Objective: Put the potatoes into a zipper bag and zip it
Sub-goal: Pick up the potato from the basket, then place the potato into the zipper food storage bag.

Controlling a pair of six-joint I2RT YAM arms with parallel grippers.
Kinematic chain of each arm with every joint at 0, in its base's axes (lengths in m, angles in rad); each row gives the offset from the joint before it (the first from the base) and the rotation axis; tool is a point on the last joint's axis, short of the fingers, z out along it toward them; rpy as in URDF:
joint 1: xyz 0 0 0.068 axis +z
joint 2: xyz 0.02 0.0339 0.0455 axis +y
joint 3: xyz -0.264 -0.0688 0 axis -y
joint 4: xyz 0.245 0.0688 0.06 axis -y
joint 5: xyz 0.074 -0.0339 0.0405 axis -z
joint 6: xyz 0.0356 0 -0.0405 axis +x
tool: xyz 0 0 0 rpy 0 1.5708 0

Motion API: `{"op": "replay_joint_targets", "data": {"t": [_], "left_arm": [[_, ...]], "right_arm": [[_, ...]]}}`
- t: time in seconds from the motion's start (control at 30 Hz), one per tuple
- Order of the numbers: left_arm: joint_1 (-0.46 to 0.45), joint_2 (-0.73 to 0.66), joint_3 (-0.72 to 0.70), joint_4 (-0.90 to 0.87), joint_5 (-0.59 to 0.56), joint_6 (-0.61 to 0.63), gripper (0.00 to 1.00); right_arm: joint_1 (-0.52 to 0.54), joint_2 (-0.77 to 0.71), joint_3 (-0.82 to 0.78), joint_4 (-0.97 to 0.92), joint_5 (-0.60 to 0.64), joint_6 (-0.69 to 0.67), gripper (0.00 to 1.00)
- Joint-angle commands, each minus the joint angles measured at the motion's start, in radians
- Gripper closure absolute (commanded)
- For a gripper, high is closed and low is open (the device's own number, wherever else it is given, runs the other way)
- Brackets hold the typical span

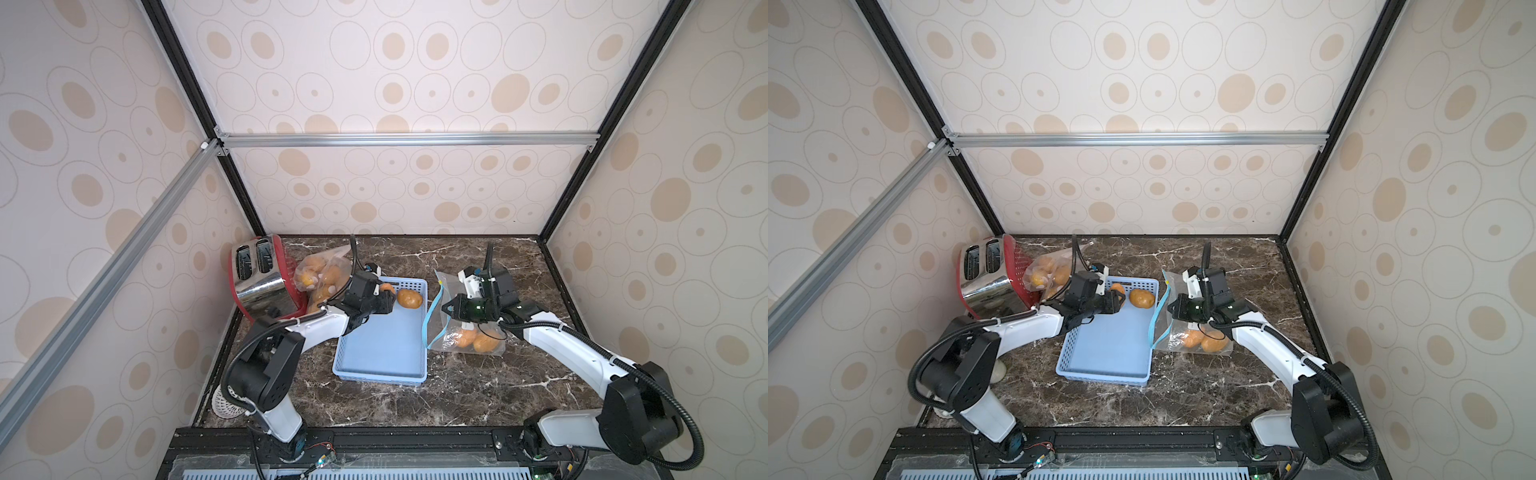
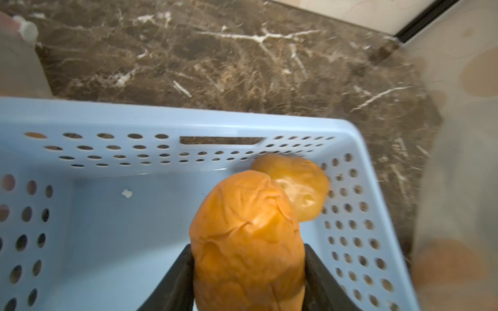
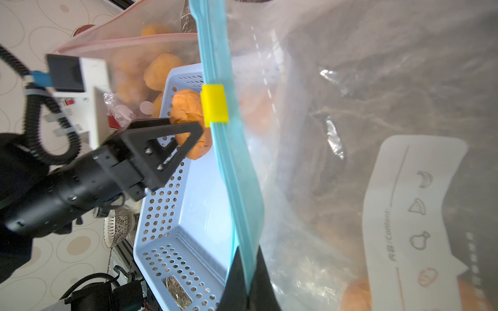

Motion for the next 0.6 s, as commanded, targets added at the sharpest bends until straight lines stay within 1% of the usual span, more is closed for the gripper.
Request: {"op": "replay_joint_targets", "data": {"t": [0.0,0.03,0.1,0.23,0.3,0.4,0.57], "left_arm": [[-0.002,-0.116,-0.044,0.099,0.175,0.012,0.51],[-0.008,-0.141,-0.054,0.138,0.240,0.013,0.51],[-0.030,-0.178,-0.058,0.153,0.329,0.021,0.51],[-0.105,-0.219,-0.041,0.147,0.422,0.062,0.52],[-0.124,-0.223,-0.045,0.183,0.474,0.045,0.53],[-0.145,-0.225,-0.055,0.227,0.498,0.032,0.53],[-0.179,-0.168,-0.029,0.212,0.491,0.041,0.53]], "right_arm": [[0.004,0.002,-0.012,0.018,-0.007,-0.003,1.00],[0.004,0.002,-0.012,0.020,-0.008,-0.003,1.00],[0.005,0.004,-0.011,0.021,-0.010,-0.001,1.00],[0.005,0.003,-0.012,0.025,-0.017,0.002,1.00],[0.005,0.002,-0.014,0.026,-0.017,0.002,1.00],[0.005,-0.001,-0.014,0.024,-0.019,0.002,1.00],[0.005,-0.008,-0.016,0.025,-0.024,0.003,1.00]]}}
